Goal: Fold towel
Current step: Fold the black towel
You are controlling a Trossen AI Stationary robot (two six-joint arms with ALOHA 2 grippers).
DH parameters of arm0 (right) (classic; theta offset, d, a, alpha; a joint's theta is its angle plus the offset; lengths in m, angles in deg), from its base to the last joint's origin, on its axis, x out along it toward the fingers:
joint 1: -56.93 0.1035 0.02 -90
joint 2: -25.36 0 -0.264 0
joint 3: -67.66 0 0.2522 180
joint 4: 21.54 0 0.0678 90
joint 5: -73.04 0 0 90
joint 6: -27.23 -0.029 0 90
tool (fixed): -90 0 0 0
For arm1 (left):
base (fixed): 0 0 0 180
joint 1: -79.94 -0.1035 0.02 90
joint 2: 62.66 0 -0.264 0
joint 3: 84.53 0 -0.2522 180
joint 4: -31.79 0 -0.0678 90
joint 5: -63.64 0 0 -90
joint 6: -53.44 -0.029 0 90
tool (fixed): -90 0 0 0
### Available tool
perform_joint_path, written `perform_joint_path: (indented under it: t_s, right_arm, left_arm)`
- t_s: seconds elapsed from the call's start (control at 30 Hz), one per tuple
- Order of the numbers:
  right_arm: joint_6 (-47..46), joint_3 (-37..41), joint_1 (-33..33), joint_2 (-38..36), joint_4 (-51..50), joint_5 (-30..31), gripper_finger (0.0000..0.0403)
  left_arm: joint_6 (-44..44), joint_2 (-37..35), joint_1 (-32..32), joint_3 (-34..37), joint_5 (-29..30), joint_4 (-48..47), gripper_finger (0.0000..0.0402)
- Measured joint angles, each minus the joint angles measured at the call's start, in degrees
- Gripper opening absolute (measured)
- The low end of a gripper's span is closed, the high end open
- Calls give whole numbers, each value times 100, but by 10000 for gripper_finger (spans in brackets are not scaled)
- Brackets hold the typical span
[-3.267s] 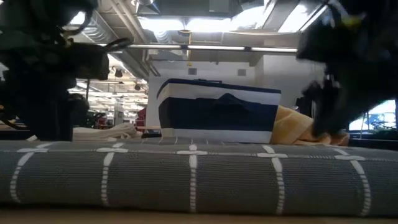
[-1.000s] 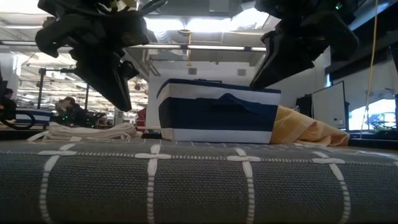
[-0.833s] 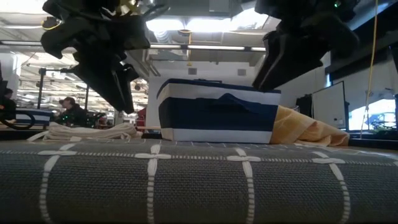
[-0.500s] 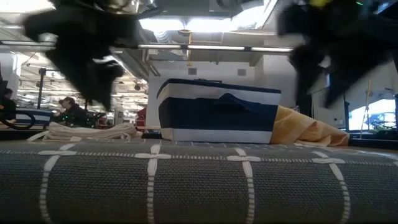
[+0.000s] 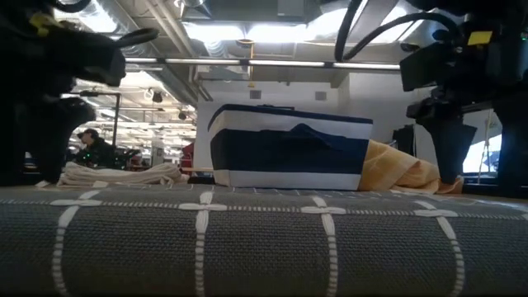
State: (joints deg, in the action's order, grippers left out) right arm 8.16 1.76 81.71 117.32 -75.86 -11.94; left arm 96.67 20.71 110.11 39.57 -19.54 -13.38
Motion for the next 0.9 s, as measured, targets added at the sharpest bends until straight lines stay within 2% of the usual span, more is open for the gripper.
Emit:
perform_joint_path:
  t_s: [0.17,0.4,0.9]
  right_arm:
    - [122,176,-2,0,369,-9,300]
    - [-156,667,-2,-15,841,-77,283]
    - [-375,859,0,-15,1098,-18,266]
  left_arm:
    - [169,2,96,135,98,58,251]
    - [99,2,136,135,152,175,251]
    - [-919,4,7,135,410,457,251]
